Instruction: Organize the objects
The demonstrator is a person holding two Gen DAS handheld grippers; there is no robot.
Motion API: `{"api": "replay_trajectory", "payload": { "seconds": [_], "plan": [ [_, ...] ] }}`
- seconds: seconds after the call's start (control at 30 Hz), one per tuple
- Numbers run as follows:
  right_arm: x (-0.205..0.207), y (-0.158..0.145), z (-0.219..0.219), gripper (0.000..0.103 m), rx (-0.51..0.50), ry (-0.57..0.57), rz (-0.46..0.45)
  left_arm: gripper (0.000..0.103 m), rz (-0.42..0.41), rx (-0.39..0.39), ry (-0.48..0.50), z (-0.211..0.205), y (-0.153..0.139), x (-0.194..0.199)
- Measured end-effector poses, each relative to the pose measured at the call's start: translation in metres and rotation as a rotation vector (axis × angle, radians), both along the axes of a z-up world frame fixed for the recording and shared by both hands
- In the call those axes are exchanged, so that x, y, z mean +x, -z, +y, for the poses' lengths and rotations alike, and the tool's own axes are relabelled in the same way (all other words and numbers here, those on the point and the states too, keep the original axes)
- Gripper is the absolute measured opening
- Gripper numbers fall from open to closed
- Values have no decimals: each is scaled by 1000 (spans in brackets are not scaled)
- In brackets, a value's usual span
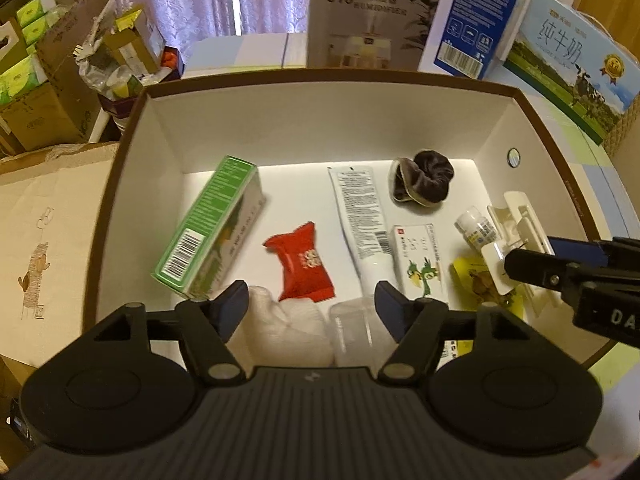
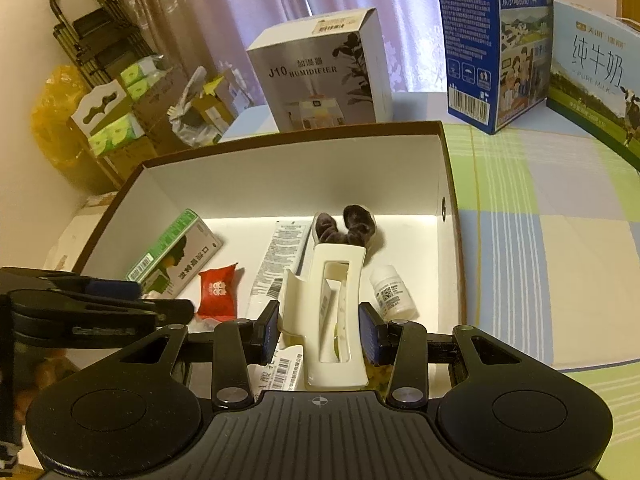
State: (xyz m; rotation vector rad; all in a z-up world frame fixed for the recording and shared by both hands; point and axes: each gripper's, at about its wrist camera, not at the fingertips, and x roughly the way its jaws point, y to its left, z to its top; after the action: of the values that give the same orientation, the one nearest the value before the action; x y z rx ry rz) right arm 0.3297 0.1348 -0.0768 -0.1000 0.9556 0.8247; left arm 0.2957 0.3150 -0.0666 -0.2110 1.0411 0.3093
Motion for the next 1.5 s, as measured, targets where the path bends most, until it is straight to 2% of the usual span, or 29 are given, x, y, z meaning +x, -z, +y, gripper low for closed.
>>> {"api": "replay_trajectory", "payload": {
  "seconds": [0.2,0.3,0.43,0.83,1.07,1.5],
  "plan": [
    [4,5,8,39,2,54,-35,85,-25,22,2,6,-5,-7],
    [3,3,5,39,4,46,-18,91,-41,31,4,5,-8,-11],
    [-8,-3,0,40,-23,21,-38,98,-63,34,1,2,-13,-19],
    [-35,-20,-30,40,-25,28,-20,100,-115,55,8,-13,-29,-44],
    [-54,-29,-48,40,-47,20,-44,101,-150,80,-6,-31,-43,-66],
    [-92,-50,-97,40,-11,-32,-55,101,-139,83,-63,-80,-63,-116]
  ]
}}
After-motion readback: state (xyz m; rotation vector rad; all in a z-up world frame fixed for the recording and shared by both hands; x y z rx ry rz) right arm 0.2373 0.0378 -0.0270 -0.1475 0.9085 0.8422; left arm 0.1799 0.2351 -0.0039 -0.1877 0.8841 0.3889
